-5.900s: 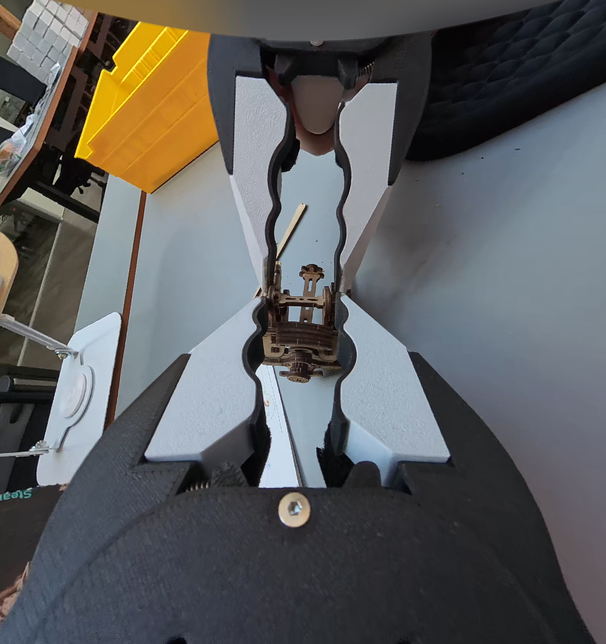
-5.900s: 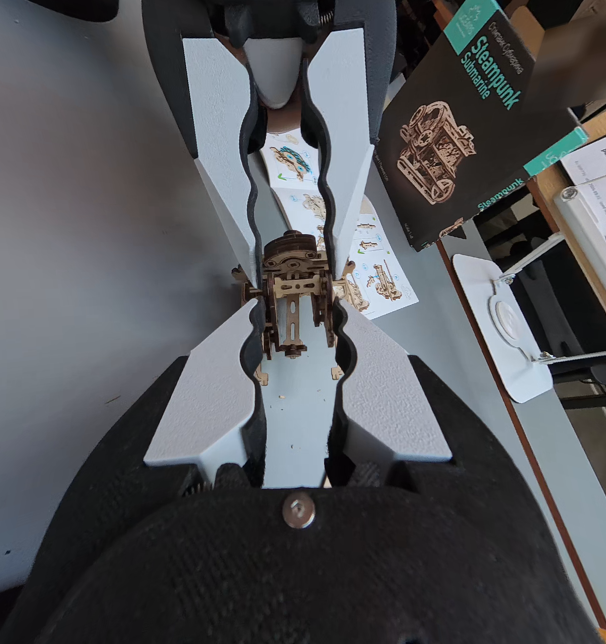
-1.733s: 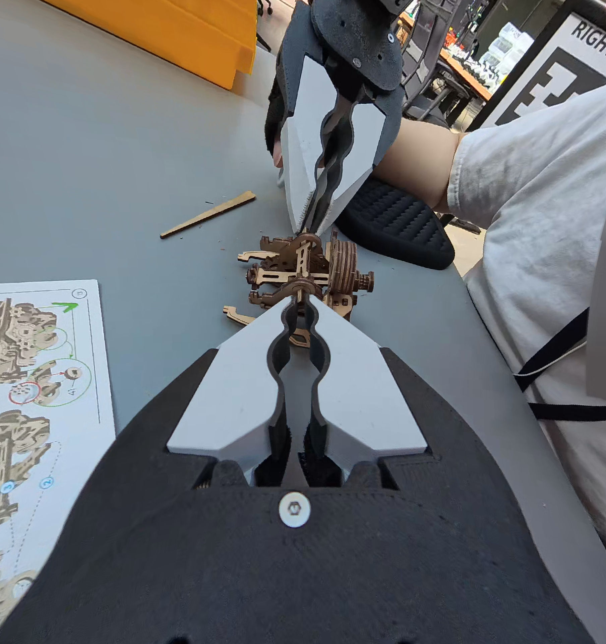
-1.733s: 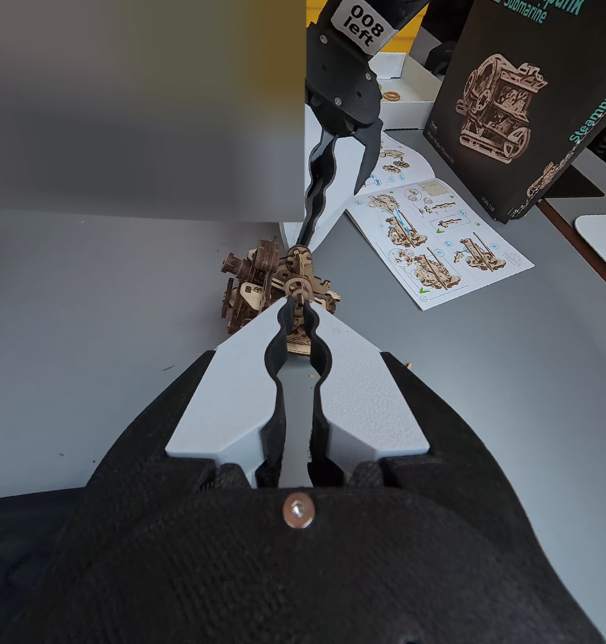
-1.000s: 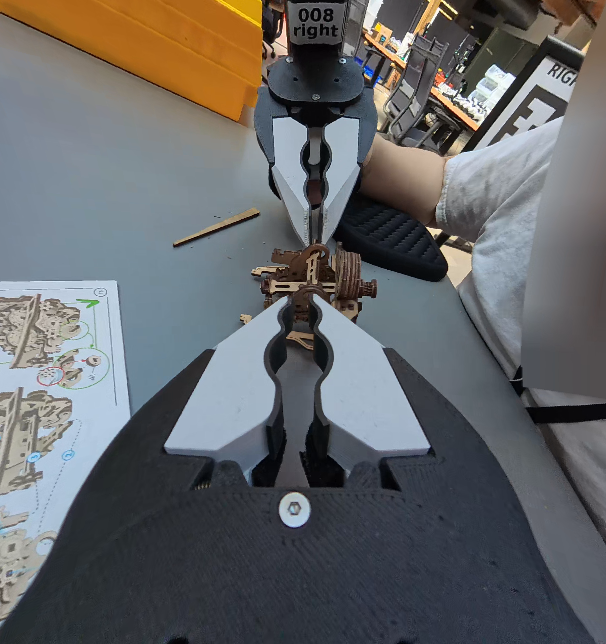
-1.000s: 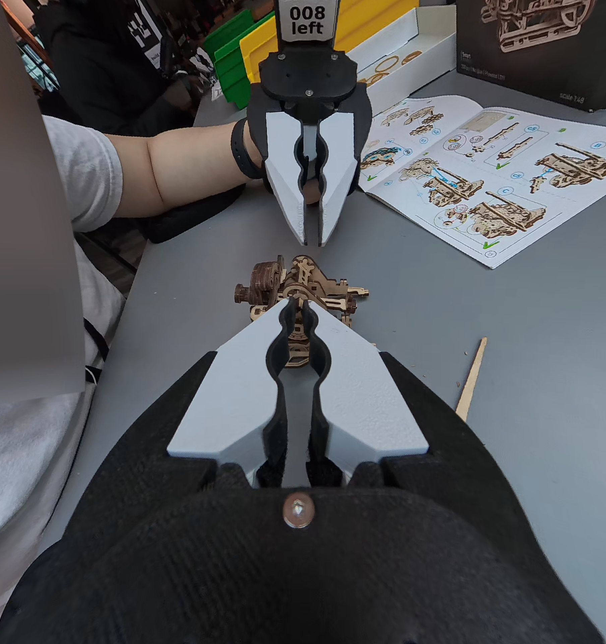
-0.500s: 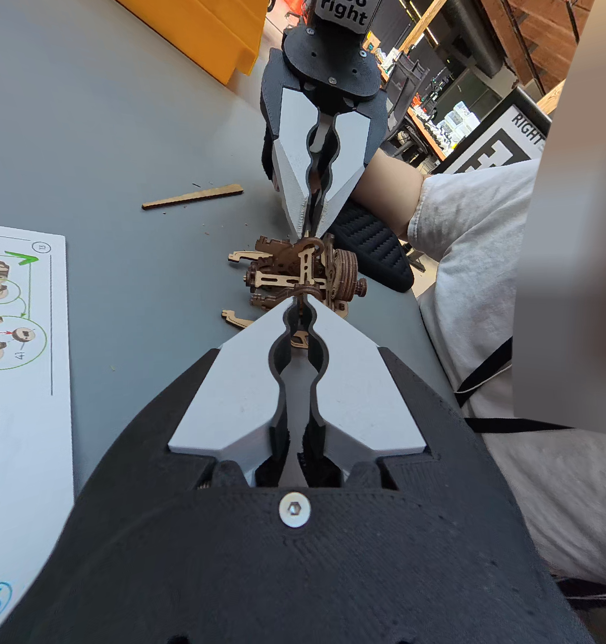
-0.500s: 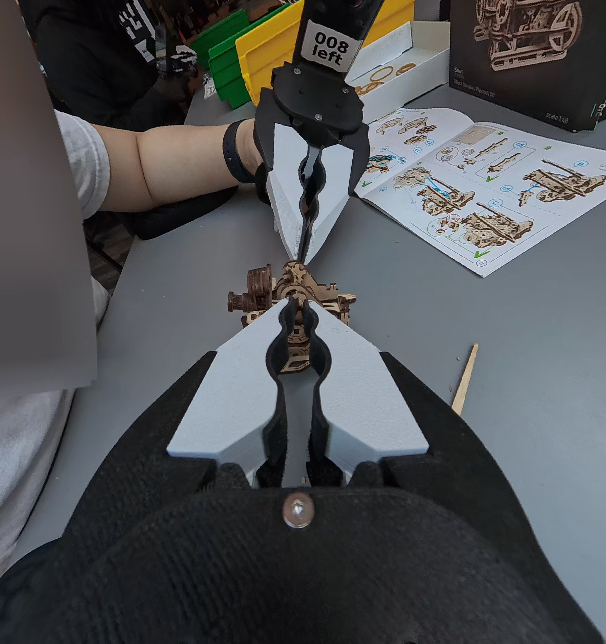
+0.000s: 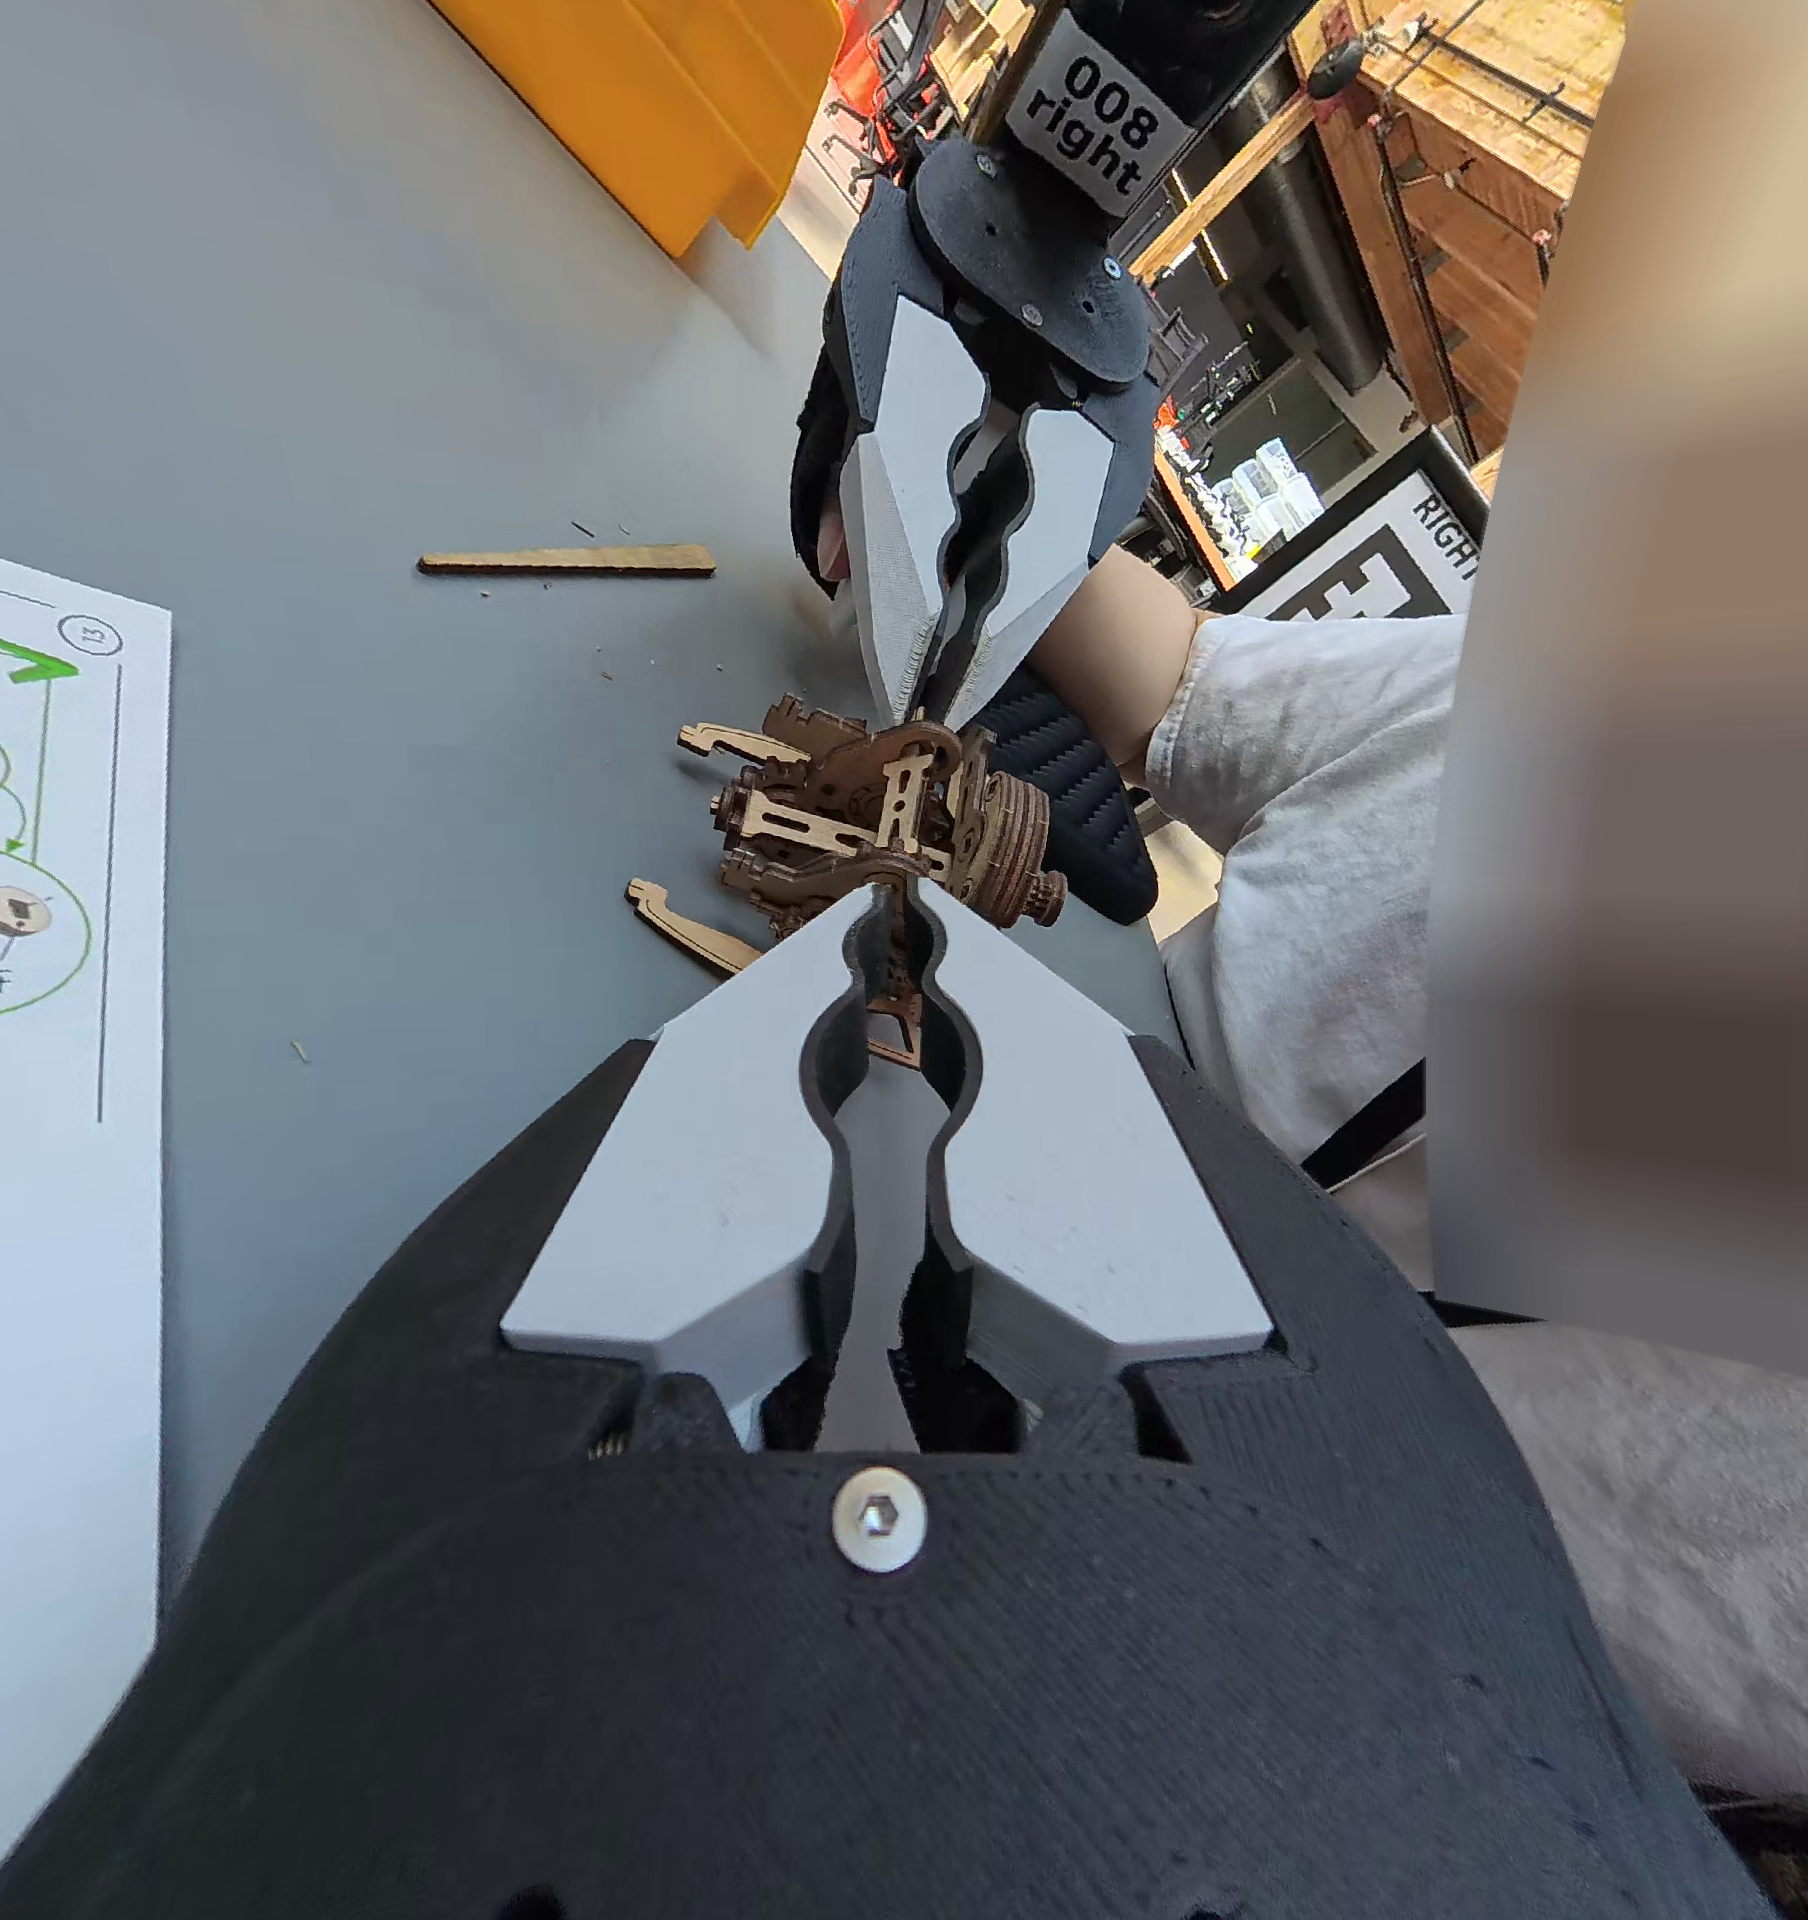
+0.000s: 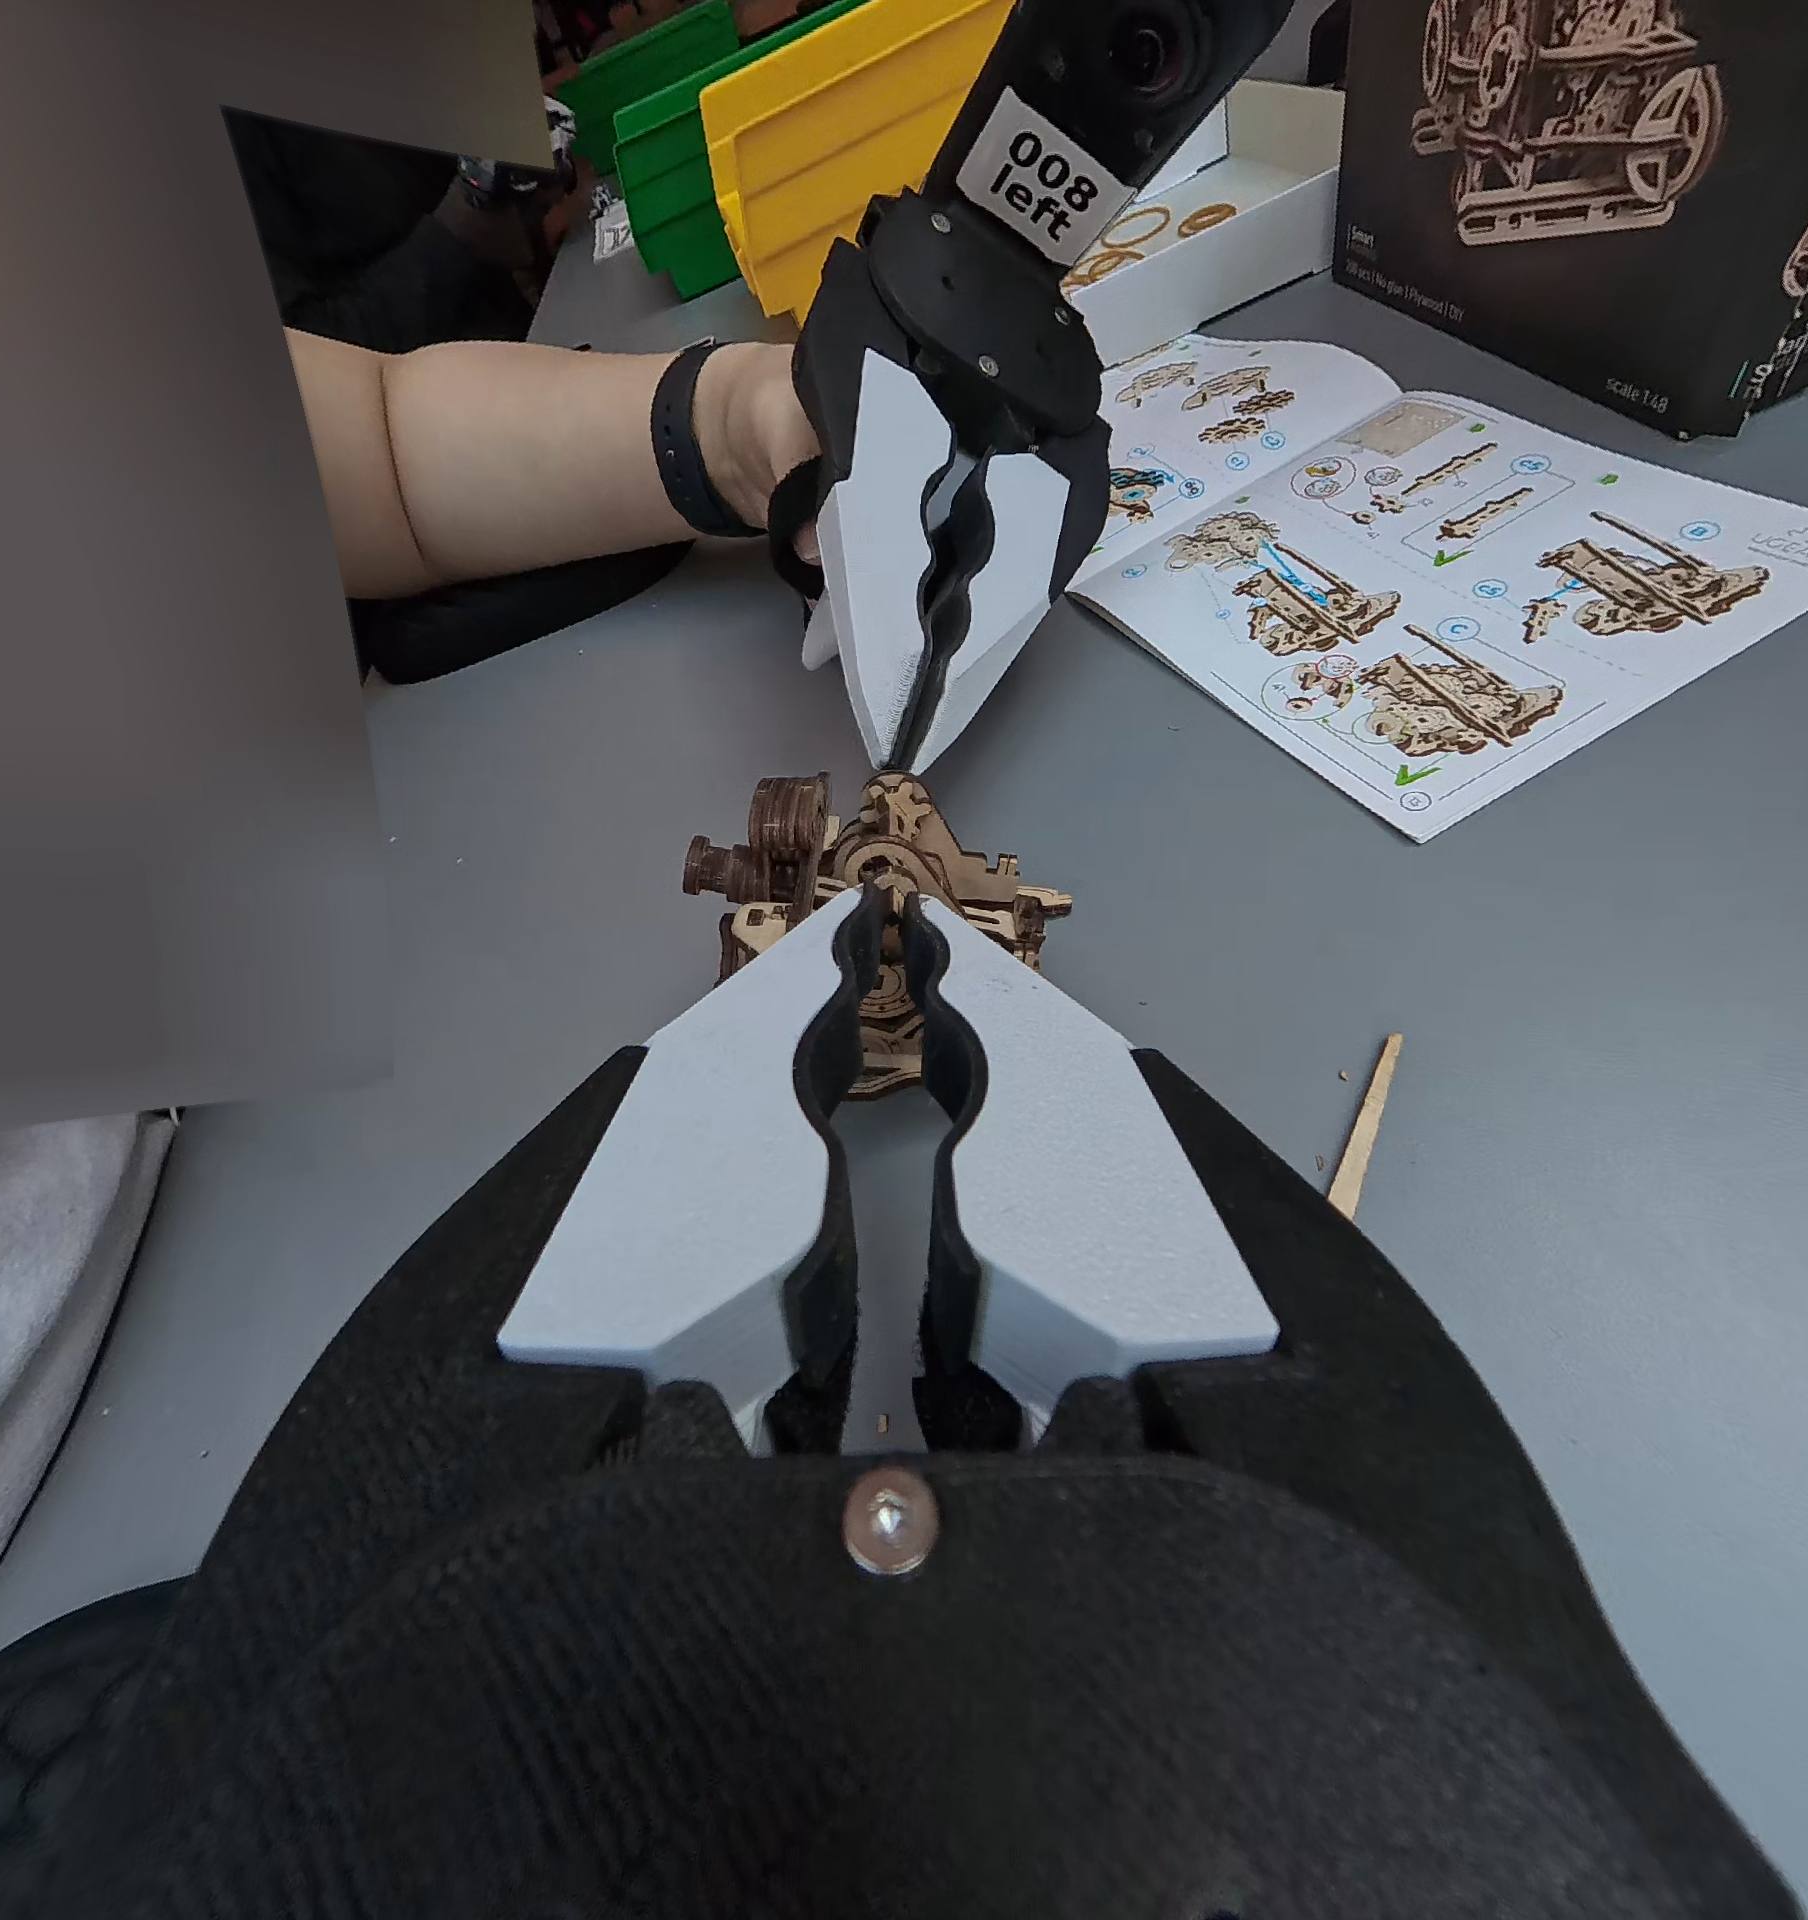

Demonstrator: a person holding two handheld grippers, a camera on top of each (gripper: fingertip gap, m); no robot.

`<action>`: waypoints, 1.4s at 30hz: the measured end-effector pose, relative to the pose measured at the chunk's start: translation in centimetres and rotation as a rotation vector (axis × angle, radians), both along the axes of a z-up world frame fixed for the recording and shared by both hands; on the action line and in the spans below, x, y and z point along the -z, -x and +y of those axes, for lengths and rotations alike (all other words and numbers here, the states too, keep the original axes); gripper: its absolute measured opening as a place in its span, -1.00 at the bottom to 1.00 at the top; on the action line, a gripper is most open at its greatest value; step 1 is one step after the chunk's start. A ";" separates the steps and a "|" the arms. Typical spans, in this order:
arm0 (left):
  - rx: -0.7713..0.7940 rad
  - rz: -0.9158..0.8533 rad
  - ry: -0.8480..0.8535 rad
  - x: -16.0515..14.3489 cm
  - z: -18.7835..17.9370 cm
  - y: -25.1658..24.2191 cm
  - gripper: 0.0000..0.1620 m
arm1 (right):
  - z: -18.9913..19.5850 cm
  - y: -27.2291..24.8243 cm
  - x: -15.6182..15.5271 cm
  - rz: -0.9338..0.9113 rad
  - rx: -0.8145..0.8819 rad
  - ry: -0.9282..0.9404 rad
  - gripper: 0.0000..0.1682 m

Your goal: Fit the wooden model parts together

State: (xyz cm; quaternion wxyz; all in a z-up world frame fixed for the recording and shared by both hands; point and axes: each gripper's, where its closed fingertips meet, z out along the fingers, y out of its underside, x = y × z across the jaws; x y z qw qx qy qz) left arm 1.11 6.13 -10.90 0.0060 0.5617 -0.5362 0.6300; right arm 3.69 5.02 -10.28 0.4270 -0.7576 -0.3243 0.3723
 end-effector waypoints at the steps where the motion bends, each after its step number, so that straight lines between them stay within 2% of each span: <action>1: -0.005 -0.004 -0.009 0.0 0.1 0.0 -1.00 | 0.0 0.0 0.0 -0.002 0.002 -0.002 -0.99; 8: -0.053 0.031 -0.018 0.3 0.6 -0.3 -0.96 | 0.0 -0.1 0.0 -0.008 -0.003 -0.023 -0.99; 10: -0.084 0.067 -0.073 1.2 1.1 -0.3 -0.67 | 0.0 -0.3 0.1 -0.015 -0.007 -0.036 -0.99; 11: -0.086 0.079 -0.087 1.4 1.1 -0.3 -0.64 | 0.0 -0.4 0.1 -0.011 -0.008 -0.043 -0.99; 15: -0.064 0.089 -0.034 1.3 0.3 -0.5 -0.69 | 0.0 -0.4 0.1 0.009 -0.017 -0.048 -0.99; 20: -0.043 0.061 0.079 0.4 -0.2 -0.4 -0.96 | 0.0 -0.4 0.2 0.010 -0.015 -0.049 -0.99; 24: -0.064 0.033 0.138 -0.3 0.2 -0.6 -0.97 | -0.1 -0.4 0.1 0.012 -0.017 -0.047 -0.99; 28: -0.049 0.051 0.108 0.1 -0.2 -0.5 -0.90 | 0.0 -0.5 0.1 0.012 -0.013 -0.048 -0.99; 34: -0.060 0.044 0.130 0.0 0.0 -0.6 -0.98 | 0.0 -0.5 0.1 0.023 -0.014 -0.042 -0.99; 42: -0.051 0.034 0.168 -0.3 -0.1 -0.7 -0.99 | -0.1 -0.5 0.2 0.021 -0.019 -0.046 -0.99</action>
